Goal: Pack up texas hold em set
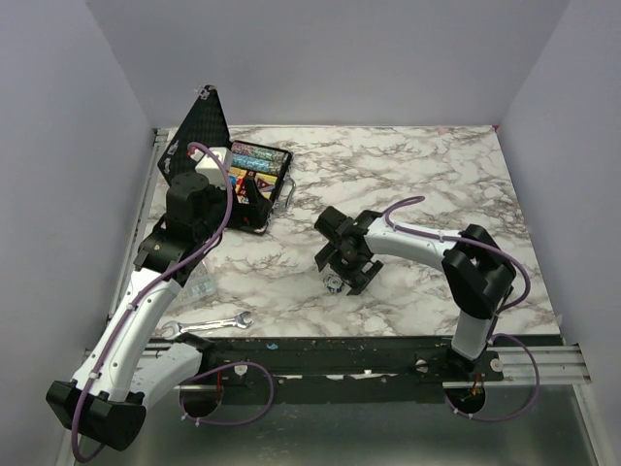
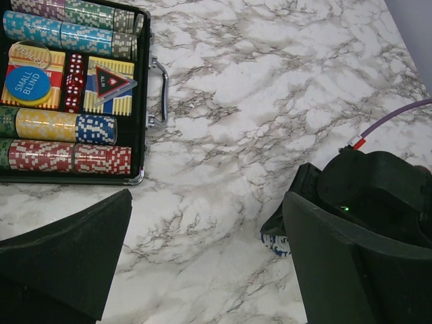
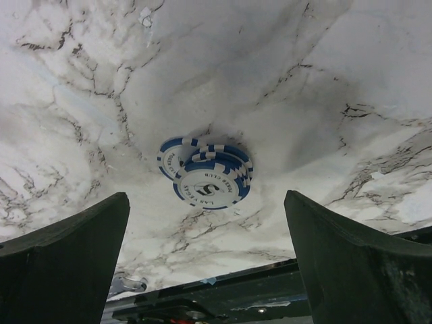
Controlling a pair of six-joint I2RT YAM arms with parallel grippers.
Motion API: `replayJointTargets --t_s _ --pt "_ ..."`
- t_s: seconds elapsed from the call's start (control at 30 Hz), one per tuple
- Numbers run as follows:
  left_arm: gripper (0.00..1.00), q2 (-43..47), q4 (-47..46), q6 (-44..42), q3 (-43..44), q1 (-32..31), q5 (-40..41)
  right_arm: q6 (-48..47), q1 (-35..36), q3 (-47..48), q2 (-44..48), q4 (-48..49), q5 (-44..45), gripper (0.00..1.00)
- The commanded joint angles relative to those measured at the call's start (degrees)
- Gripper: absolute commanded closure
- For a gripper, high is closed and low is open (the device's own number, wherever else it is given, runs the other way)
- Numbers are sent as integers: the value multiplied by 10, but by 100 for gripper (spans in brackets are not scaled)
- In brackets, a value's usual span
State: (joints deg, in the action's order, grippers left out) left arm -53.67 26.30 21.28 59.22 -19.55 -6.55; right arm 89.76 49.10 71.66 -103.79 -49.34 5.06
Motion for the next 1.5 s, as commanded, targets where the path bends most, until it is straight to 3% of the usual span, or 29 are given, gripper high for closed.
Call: replayJointTargets --t_s 0.0,0.43,0.87,1.47 --pt "9 5 1 5 3 3 -15 19 -1 0 -19 8 23 1" --pt "9 4 1 5 3 3 -17 33 -1 8 -50 14 30 13" --pt "9 7 2 5 3 3 -17 40 -1 59 -94 -52 42 16" --pt "9 11 1 5 3 3 -20 47 -1 74 -117 -60 42 39"
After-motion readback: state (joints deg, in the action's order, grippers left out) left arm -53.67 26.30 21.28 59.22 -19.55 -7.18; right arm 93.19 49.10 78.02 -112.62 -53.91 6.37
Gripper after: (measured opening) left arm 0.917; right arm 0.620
